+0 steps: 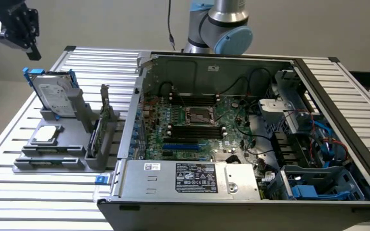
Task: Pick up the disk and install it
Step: 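Pick up the disk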
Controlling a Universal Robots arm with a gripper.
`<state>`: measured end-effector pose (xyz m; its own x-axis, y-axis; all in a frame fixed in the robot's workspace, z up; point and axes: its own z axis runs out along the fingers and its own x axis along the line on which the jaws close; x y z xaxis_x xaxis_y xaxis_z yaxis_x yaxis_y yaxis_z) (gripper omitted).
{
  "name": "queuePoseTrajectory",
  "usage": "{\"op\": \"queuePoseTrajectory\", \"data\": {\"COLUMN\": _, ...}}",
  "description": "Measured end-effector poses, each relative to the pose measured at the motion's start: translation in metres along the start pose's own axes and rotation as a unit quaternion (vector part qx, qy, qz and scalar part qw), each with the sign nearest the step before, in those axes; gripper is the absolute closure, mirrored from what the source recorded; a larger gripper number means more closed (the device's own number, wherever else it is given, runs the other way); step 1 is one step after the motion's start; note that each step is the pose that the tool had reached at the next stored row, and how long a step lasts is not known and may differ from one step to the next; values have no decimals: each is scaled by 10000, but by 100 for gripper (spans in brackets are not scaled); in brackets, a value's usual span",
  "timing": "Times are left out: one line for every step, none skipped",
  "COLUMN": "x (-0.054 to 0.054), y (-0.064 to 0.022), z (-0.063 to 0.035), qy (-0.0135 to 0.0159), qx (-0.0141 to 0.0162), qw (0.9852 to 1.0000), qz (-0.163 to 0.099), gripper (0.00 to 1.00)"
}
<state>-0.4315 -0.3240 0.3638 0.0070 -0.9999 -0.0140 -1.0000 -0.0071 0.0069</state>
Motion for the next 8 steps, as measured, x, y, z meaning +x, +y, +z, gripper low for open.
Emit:
{"op": "queuePoseTrajectory", "data": {"x": 0, "y": 0, "z": 3, "qy": 3, "qx": -1, "qw": 10000, "qz": -90, "gripper": 89}}
{"op": "queuePoseTrajectory", "data": {"x": 1, "y": 0, "z": 5, "qy": 5, "qx": -3, "qw": 9998, "qz": -179, "gripper": 89}}
{"op": "queuePoseTrajectory", "data": {"x": 0, "y": 2, "z": 7, "qy": 10, "qx": -4, "qw": 9997, "qz": -262, "gripper": 89}}
{"op": "queuePoseTrajectory", "data": {"x": -3, "y": 6, "z": 9, "qy": 14, "qx": -6, "qw": 9995, "qz": -323, "gripper": 89}}
{"op": "queuePoseTrajectory", "data": {"x": -7, "y": 10, "z": 9, "qy": 19, "qx": -6, "qw": 9993, "qz": -367, "gripper": 89}}
{"op": "queuePoseTrajectory", "data": {"x": -16, "y": 13, "z": 10, "qy": 23, "qx": -6, "qw": 9992, "qz": -393, "gripper": 88}}
{"op": "queuePoseTrajectory", "data": {"x": -25, "y": 14, "z": 11, "qy": 26, "qx": -5, "qw": 9992, "qz": -403, "gripper": 88}}
{"op": "queuePoseTrajectory", "data": {"x": -32, "y": 14, "z": 11, "qy": 29, "qx": -6, "qw": 9992, "qz": -406, "gripper": 82}}
